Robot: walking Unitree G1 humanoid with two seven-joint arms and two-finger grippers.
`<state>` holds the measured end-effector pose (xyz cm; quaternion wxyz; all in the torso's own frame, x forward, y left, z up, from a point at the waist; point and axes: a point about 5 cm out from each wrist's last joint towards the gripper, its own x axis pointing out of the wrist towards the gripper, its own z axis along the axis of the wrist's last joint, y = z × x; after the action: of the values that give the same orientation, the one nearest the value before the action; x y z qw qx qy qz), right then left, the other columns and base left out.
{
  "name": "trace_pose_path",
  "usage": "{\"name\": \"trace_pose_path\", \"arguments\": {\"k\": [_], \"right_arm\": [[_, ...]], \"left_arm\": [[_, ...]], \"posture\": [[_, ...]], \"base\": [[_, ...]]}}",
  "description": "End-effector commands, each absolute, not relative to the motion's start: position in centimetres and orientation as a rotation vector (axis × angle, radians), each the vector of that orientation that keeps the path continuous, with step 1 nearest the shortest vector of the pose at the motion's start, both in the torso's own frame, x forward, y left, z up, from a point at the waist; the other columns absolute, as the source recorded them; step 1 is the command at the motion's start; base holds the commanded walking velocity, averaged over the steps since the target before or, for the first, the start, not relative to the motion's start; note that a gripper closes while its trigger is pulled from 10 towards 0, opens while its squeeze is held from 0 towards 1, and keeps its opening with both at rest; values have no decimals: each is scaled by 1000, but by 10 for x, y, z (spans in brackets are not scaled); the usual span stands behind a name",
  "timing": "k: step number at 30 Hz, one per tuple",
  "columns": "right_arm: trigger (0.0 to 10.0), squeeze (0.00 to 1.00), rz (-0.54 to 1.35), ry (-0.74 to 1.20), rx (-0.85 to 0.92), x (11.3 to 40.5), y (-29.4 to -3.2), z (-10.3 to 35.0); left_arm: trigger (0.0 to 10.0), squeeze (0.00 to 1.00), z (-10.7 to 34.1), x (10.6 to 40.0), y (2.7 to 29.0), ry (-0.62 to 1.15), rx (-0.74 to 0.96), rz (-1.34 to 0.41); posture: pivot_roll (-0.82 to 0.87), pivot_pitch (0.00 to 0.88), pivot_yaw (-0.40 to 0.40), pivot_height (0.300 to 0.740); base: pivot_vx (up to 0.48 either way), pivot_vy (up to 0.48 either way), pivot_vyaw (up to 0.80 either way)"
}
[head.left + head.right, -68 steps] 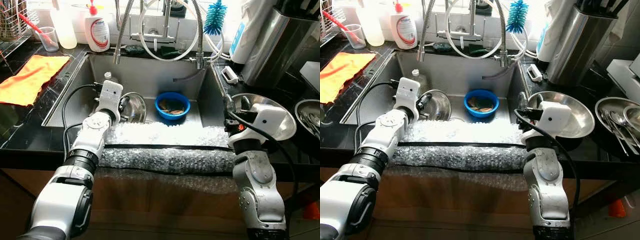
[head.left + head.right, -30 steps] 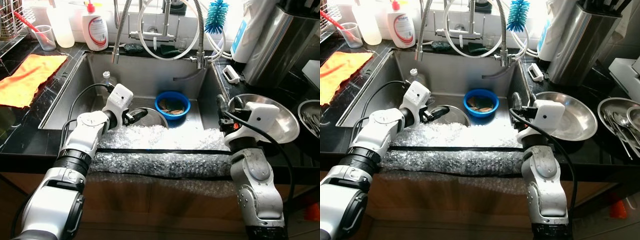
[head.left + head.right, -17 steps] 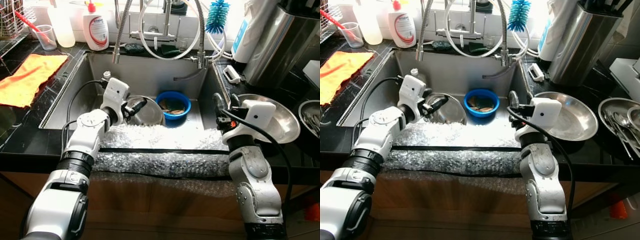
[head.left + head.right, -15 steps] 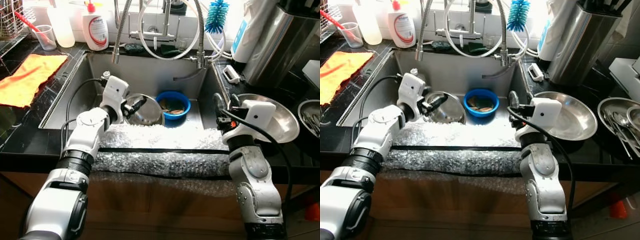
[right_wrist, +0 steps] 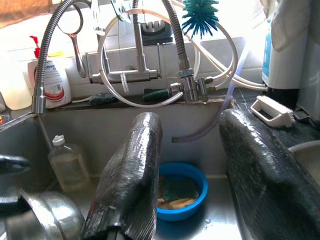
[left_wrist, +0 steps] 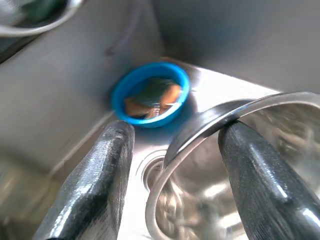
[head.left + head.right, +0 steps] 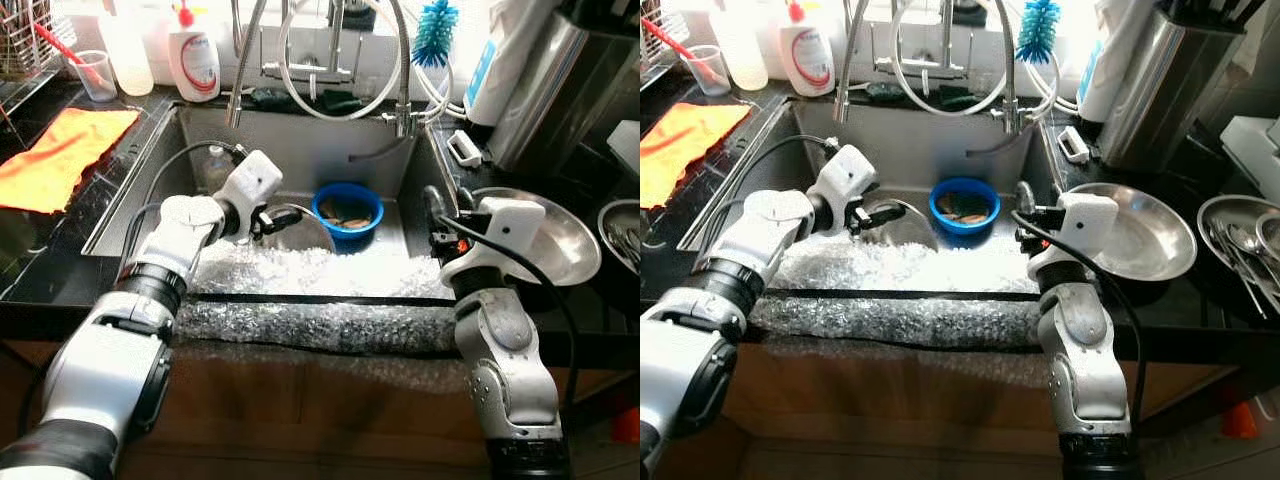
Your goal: Kitchen organization
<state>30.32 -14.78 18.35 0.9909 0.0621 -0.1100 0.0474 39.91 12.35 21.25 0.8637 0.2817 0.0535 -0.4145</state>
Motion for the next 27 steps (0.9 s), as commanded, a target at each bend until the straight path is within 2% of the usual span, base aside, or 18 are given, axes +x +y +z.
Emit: {"name": "trace_pose_path", "arguments": {"k": [1, 7, 15, 17, 21, 22, 23, 25, 27], "right_arm": [[10000, 0, 108, -215, 115, 305, -148, 183], [10000, 0, 118, -210, 102, 306, -148, 183], [10000, 0, 127, -210, 97, 306, -146, 183], [10000, 0, 123, -212, 96, 305, -146, 184], [10000, 0, 78, -231, 98, 303, -151, 186], [10000, 0, 78, -231, 98, 303, -151, 186], [10000, 0, 52, -241, 103, 303, -154, 187], [10000, 0, 38, -247, 104, 303, -156, 188], [10000, 0, 26, -250, 100, 303, -158, 189]], "left_arm": [[10000, 0, 213, 396, 120, 143, 655, -973], [10000, 0, 201, 391, 120, 275, 747, -1111], [10000, 0, 193, 391, 119, 320, 750, -1121], [10000, 0, 198, 394, 121, 264, 693, -1059], [10000, 0, 239, 409, 142, -55, 388, -709], [10000, 0, 239, 409, 142, -55, 388, -709], [10000, 0, 258, 410, 160, -199, 247, -576], [10000, 0, 268, 406, 174, -298, 188, -505], [10000, 0, 271, 396, 189, -386, 198, -425]], "posture": [[-20, 29, -51, 740], [-27, 28, -45, 740], [-39, 33, -38, 740], [-44, 34, -35, 740], [-42, 42, -36, 740], [-42, 42, -36, 740], [-40, 45, -37, 740], [-37, 46, -40, 740], [-32, 52, -47, 740]], "base": [[0, 0, 0], [0, 0, 0], [0, 0, 0], [0, 0, 0], [0, 0, 0], [0, 0, 0], [0, 0, 0], [0, 0, 0], [0, 0, 0]]}}
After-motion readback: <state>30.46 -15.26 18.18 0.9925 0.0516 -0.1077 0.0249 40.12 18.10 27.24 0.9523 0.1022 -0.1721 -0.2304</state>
